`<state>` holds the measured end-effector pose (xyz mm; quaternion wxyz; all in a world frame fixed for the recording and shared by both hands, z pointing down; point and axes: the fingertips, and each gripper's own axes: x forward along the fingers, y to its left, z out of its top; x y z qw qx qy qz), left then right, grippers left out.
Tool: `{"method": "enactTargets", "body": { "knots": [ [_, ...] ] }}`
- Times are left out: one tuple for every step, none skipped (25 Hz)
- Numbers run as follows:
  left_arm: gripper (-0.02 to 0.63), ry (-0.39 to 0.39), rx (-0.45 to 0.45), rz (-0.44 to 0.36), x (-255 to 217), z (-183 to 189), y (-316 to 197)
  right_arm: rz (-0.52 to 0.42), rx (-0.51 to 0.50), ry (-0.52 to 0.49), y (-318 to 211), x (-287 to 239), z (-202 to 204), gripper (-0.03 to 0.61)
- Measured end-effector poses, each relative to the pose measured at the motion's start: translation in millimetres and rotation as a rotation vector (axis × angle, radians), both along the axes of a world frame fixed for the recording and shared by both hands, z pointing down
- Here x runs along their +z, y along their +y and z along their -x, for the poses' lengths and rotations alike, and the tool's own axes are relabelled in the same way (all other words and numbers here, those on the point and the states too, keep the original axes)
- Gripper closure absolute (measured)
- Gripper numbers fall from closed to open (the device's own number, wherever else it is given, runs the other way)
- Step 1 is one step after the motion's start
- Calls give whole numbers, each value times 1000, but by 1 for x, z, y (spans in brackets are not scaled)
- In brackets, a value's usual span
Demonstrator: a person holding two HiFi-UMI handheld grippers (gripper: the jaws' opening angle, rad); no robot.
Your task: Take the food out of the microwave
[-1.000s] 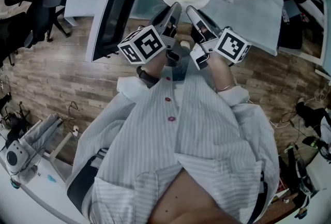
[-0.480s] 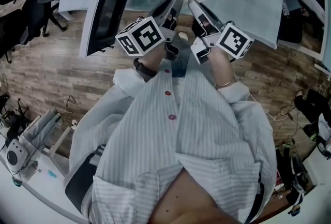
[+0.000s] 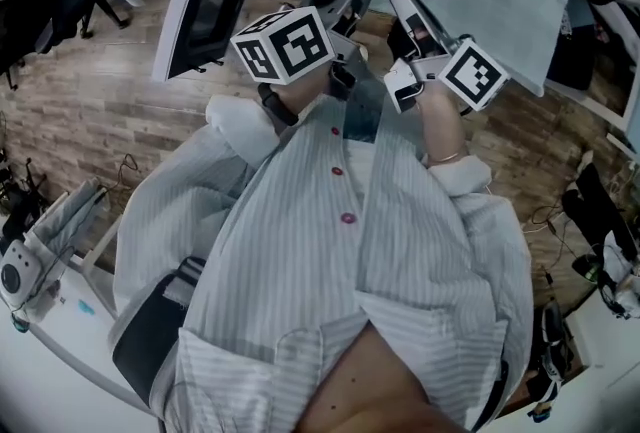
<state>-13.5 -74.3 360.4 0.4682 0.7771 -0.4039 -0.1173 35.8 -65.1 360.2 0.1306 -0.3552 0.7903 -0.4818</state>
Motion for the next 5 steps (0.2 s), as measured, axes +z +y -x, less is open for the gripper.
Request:
{"method": "enactTargets", "body": {
  "knots": [
    [535,-1,12,-6,-1,-1,0,-1,6,-1,0,0,-1,497],
    [535,-2,23,-11,-2,-1,0,-6,8,-2,1,-1,-1,497],
    [535,-1,33,-16,-3,-2,0,-14,8,-5,1,-3,0,497],
    [535,-1,42,-20,-5,-2,0,-22,6,-8,1,-5,0,497],
    [535,0,51,-25,-6,-3,0,-30,4,-11,0,-7,1,497]
  ]
}}
